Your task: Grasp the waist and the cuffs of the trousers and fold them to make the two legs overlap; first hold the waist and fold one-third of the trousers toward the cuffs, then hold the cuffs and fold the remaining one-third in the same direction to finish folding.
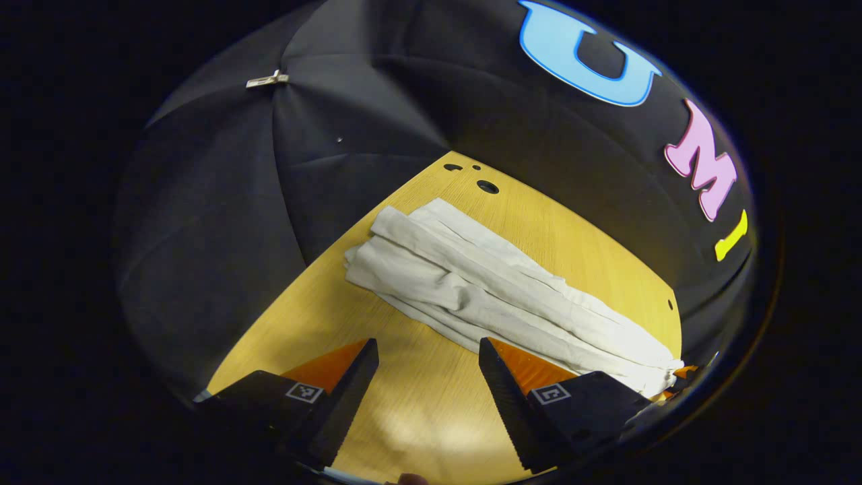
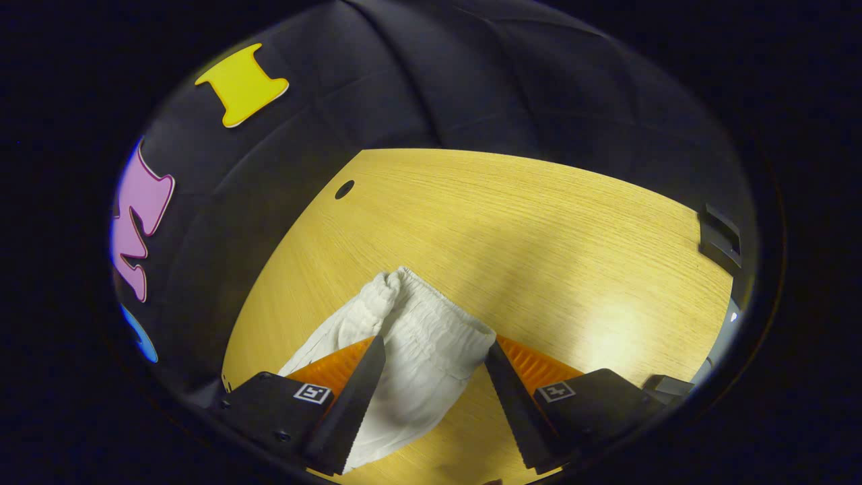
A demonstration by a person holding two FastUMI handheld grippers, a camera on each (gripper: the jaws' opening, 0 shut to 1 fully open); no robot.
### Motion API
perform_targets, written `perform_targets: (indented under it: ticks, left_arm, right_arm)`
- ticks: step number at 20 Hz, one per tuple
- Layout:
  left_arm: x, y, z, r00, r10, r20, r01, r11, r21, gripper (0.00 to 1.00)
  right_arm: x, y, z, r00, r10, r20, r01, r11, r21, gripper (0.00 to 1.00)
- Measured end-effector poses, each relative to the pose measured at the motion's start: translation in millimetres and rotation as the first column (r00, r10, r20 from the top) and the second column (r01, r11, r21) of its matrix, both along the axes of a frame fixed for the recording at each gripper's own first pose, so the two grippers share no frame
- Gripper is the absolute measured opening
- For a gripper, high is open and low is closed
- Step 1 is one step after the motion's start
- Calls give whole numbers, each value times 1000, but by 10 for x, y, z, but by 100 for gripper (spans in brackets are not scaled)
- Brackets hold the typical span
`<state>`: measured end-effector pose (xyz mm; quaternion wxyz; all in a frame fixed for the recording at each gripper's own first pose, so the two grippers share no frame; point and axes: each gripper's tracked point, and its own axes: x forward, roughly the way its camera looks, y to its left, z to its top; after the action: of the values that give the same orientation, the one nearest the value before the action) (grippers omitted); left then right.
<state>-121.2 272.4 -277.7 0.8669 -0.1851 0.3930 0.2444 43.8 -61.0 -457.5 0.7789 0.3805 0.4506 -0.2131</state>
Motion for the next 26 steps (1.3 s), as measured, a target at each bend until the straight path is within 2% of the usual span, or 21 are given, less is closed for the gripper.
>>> perform_targets:
  ticks: [1, 2, 3, 5, 6, 8, 11, 12, 13, 15, 16, 19, 21, 22, 23, 24, 26]
  left_arm:
    - [5, 2, -31, 1000, 14, 7, -14, 1000, -15, 96]
    - [0, 5, -56, 1000, 25, 7, -25, 999, -29, 96]
    - [4, -12, -94, 999, 34, 7, -34, 998, -49, 96]
    - [40, -42, -189, 998, 62, 10, -61, 993, -103, 96]
    - [83, -37, -233, 996, 85, 18, -82, 987, -137, 96]
    - [199, -17, -322, 987, 151, 46, -137, 965, -224, 96]
    - [401, 71, -361, 952, 290, 102, -237, 903, -358, 96]
    - [466, 105, -368, 940, 318, 121, -252, 890, -380, 92]
    - [518, 165, -368, 933, 335, 132, -264, 886, -382, 96]
    - [573, 252, -384, 932, 339, 129, -275, 892, -359, 95]
    - [592, 285, -395, 935, 333, 121, -275, 897, -345, 91]
    - [762, 318, -447, 944, 306, 120, -259, 917, -303, 94]
    - [840, 334, -506, 944, 306, 126, -263, 924, -277, 92]
    - [870, 349, -517, 941, 310, 134, -265, 925, -273, 80]
    - [889, 349, -571, 942, 313, 125, -268, 921, -284, 78]
    - [862, 327, -660, 943, 318, 97, -275, 909, -313, 56]
    - [986, 288, -651, 918, 368, 145, -281, 865, -416, 13]
  right_arm:
    - [1, -32, -34, 1000, -17, -11, 17, 1000, -3, 93]
    - [-56, -46, -94, 999, -24, -33, 24, 1000, 1, 85]
    - [-59, -19, -102, 999, -22, -29, 23, 998, 53, 56]
    - [-29, -5, -99, 994, -102, -25, 104, 984, 146, 21]
    - [-14, -1, -86, 992, -120, -25, 122, 980, 157, 14]
    - [-15, 14, -107, 997, -79, -15, 80, 989, 123, 14]
    - [4, 18, -83, 999, -45, -8, 46, 994, 95, 14]
    - [2, 19, -78, 999, -45, -9, 46, 994, 99, 13]
    - [3, 13, -72, 999, -45, -7, 46, 994, 102, 13]
    - [6, 14, -76, 999, -36, -4, 36, 994, 103, 13]
    - [3, 11, -68, 999, -32, -3, 33, 994, 103, 13]
    - [9, 13, -72, 999, -33, 1, 33, 993, 117, 13]
    - [9, 13, -76, 999, -41, 4, 40, 990, 132, 13]
    - [10, 15, -70, 999, -46, 8, 44, 990, 137, 13]
    - [10, 11, -69, 999, -50, 12, 48, 989, 140, 13]
    - [8, 10, -67, 999, -51, 17, 48, 989, 137, 13]
    - [20, -10, -18, 998, -43, 45, 38, 994, 104, 14]
